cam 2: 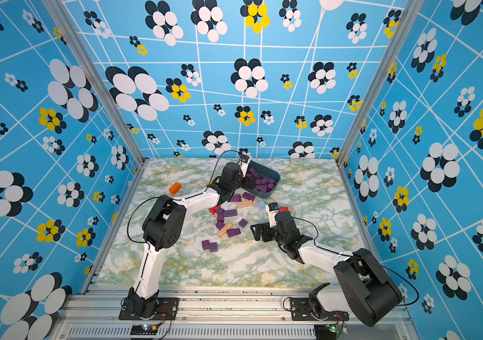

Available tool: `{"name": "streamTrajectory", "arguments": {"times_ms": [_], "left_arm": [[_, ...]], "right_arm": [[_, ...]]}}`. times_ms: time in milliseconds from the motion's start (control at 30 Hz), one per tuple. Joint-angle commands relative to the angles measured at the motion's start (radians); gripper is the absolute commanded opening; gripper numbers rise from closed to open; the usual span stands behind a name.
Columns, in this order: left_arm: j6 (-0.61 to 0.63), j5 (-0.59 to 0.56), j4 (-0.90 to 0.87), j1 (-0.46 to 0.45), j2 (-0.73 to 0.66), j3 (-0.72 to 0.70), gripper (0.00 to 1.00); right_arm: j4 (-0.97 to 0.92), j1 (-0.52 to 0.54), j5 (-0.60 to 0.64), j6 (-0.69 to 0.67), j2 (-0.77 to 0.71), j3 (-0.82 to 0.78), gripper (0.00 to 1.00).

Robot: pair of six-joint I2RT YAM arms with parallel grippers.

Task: Pick purple bricks into the storage bin
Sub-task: Place the building block in the storage box, then pick up the building block from the center of the board.

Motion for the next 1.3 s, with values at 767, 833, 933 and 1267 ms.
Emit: {"name": "streamTrajectory", "arguments": {"times_ms": [767, 833, 933, 1267], "left_arm": [[-0.043, -0.159, 0.061, -0.066, -0.869, -1.002, 0.99], [-0.025, -0.153, 0.107, -0.069, -0.886, -1.06, 0.99], [-0.029, -0.14, 0.165, -0.074, -0.881, -1.118, 0.99], [-0.083, -0.111, 0.094, -0.107, -1.021, -1.178, 0.99]], "right_arm": [[-0.086, -0.002, -0.011, -0.042, 0.09, 0.075, 0.96], [-0.109, -0.002, -0.013, -0.053, 0.1, 0.092, 0.91], [-0.139, -0.001, -0.013, -0.066, 0.123, 0.118, 0.83], [-0.239, 0.014, 0.0, -0.099, 0.174, 0.243, 0.7]]}}
